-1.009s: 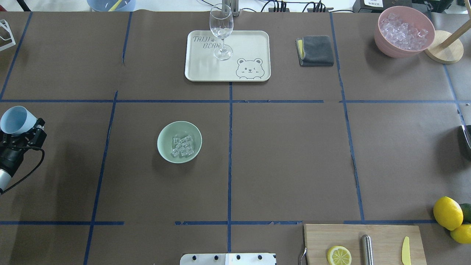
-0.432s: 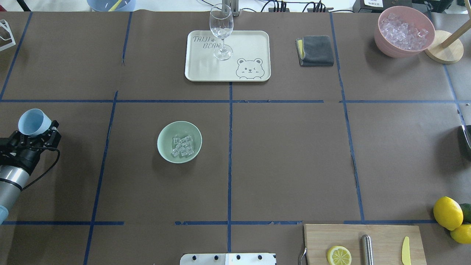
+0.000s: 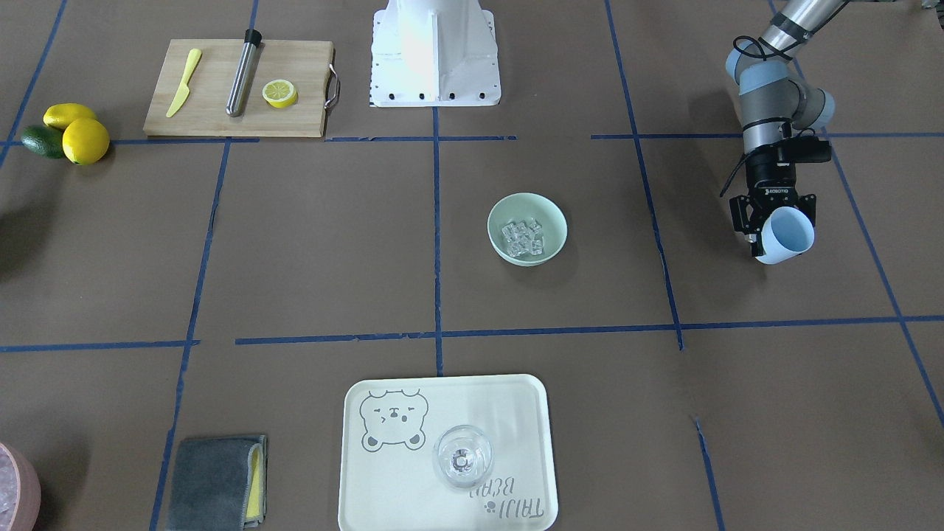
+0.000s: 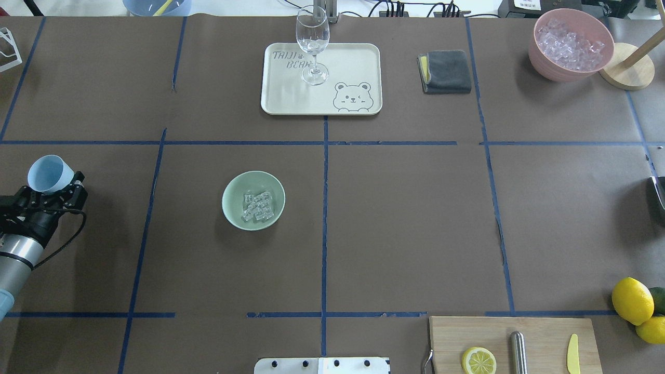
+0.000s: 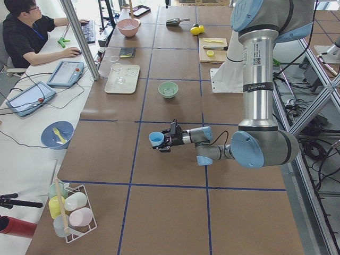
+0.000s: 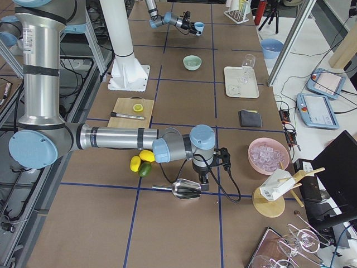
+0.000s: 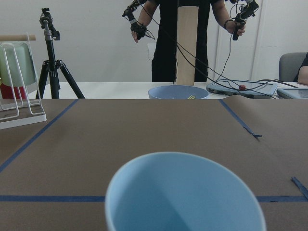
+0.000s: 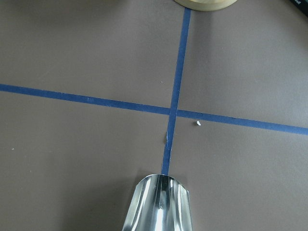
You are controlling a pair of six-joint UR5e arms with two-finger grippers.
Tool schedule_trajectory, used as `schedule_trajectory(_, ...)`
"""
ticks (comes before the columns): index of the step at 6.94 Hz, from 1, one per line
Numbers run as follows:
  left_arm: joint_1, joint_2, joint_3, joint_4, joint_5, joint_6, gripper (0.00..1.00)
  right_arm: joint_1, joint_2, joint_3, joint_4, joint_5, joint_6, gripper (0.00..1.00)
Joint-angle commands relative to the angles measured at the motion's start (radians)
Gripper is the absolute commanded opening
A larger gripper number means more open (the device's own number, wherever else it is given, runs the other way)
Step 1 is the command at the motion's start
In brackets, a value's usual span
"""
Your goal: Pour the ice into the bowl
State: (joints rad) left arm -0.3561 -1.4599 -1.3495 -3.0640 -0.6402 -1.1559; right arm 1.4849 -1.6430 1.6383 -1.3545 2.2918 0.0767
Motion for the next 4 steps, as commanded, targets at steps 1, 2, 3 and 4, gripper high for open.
schedule_trajectory(1,0.0,0.001,0.001,-0.007,0.002,-0.002,1.0,0.0,0.0,0.0,0.0,0.0,0.0,1.0)
schedule_trajectory(2,0.0,0.003,0.0,-0.012,0.002,0.001,1.0,0.0,0.0,0.0,0.0,0.0,0.0,1.0)
schedule_trajectory(3,-0.001,0.007,-0.011,-0.015,0.002,0.004,1.0,0.0,0.0,0.0,0.0,0.0,0.0,1.0)
schedule_trajectory(4,-0.004,0.018,-0.031,-0.016,0.001,0.007,1.0,0.0,0.0,0.0,0.0,0.0,0.002,1.0)
